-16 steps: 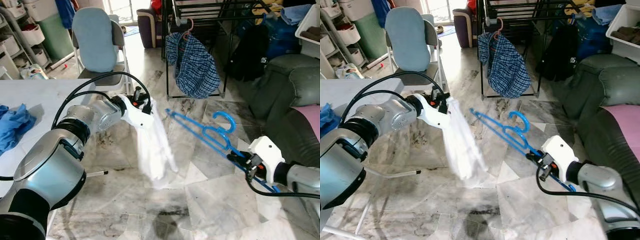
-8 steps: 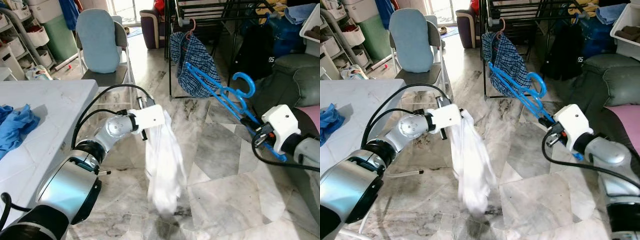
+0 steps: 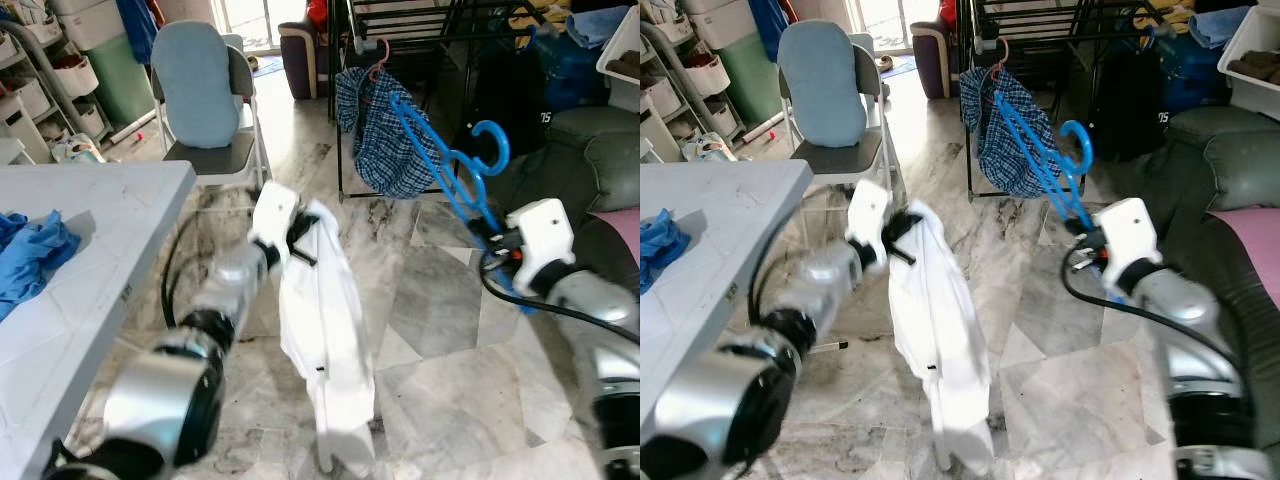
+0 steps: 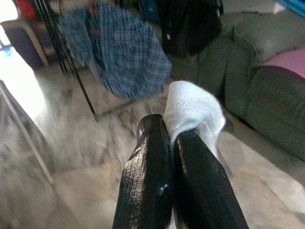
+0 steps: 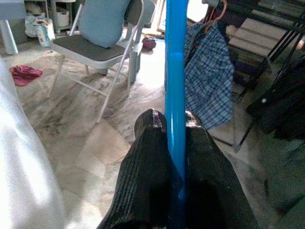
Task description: Hang hanger
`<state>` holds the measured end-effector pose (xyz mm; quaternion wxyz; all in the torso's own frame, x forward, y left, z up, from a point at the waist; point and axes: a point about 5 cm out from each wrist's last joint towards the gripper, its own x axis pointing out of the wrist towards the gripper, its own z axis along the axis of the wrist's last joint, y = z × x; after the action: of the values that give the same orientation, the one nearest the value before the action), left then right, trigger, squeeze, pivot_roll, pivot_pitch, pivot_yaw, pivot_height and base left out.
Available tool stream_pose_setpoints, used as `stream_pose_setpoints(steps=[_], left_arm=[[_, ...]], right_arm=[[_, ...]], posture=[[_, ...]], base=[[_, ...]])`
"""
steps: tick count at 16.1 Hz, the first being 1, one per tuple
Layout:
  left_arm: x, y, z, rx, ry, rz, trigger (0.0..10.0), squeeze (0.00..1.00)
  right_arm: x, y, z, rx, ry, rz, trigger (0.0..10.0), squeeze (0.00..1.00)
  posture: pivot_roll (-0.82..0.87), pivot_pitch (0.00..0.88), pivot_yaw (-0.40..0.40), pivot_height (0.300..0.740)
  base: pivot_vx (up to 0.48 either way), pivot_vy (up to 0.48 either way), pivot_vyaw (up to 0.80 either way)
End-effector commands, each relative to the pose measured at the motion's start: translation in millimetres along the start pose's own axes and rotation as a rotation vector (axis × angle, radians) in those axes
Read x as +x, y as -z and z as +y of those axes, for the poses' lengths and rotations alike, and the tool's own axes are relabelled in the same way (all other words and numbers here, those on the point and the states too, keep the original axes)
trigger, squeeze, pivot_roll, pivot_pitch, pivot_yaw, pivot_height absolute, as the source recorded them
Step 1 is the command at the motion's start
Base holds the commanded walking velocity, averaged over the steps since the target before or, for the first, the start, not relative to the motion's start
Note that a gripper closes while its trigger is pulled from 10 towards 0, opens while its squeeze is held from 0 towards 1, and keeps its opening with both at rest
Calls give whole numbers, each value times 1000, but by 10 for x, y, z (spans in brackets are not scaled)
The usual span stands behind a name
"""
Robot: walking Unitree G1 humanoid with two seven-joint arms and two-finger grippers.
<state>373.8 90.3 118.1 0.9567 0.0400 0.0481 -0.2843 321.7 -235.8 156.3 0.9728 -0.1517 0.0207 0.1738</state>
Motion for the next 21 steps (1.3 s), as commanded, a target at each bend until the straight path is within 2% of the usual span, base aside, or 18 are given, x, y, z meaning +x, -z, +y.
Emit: stream_pose_setpoints(steps=[1,2,4,6,8,15,21], left_arm=[[-18,-11,-8,32,15,-32,10000,0],[-24,-43,-45,102,86,-47,10000,0],[-30,-118,12,31,122,-67,10000,0],[-42,-139,38,7,122,-79,10000,0],[-44,-140,14,-10,156,-83,10000,0],[-66,-123,-57,-2,222,-89,10000,0],[-82,-121,-43,-2,241,-78,10000,0]], right_arm=[[43,-19,116,0,-43,-8,10000,0],[108,-29,188,29,-45,-29,10000,0],[189,-44,263,92,1,-50,10000,0],[202,-18,392,119,2,-52,10000,0],[197,-3,452,127,-12,-48,10000,0],[187,16,420,127,-2,-41,10000,0],[178,37,423,117,-5,-33,10000,0]], posture=[[-184,0,80,740],[-177,0,80,740],[-177,0,80,740],[-171,0,92,740],[-168,0,90,740],[-171,0,89,740],[-176,0,84,740]], base=[[0,0,0],[0,0,0],[0,0,0],[0,0,-400],[0,0,-800],[0,0,-658],[0,0,0]])
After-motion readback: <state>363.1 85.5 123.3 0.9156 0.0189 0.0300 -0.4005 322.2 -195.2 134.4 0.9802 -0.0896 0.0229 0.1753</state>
